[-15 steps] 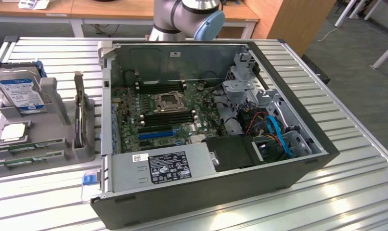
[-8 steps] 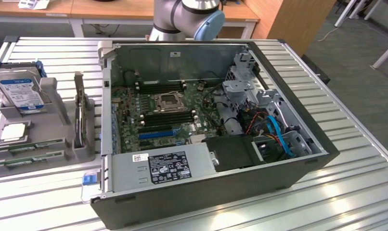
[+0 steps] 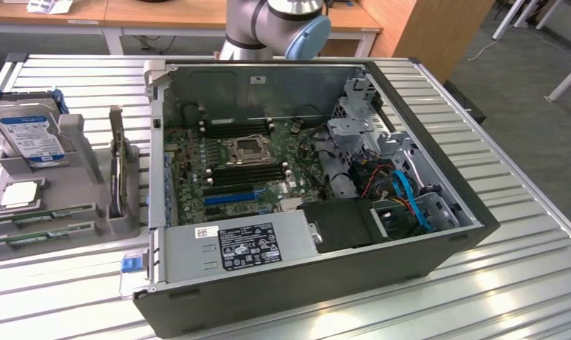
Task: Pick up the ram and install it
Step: 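Pick up the ram and move it above insertion slot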
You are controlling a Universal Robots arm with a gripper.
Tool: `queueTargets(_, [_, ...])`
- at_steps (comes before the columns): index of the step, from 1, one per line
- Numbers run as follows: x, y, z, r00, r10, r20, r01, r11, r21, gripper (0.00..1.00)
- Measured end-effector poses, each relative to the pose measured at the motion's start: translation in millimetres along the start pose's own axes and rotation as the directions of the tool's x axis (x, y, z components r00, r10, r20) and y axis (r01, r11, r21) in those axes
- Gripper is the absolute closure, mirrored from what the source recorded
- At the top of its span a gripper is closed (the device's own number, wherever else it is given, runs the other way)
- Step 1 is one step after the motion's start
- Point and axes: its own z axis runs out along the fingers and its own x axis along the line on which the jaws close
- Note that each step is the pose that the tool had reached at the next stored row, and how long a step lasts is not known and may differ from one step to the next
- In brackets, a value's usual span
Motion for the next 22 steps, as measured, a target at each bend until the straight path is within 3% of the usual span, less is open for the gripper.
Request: queueTargets(22, [0.4, -0.6, 13.6, 1.0, 0.0, 0.0, 0.0, 1.0, 0.0001, 0.9])
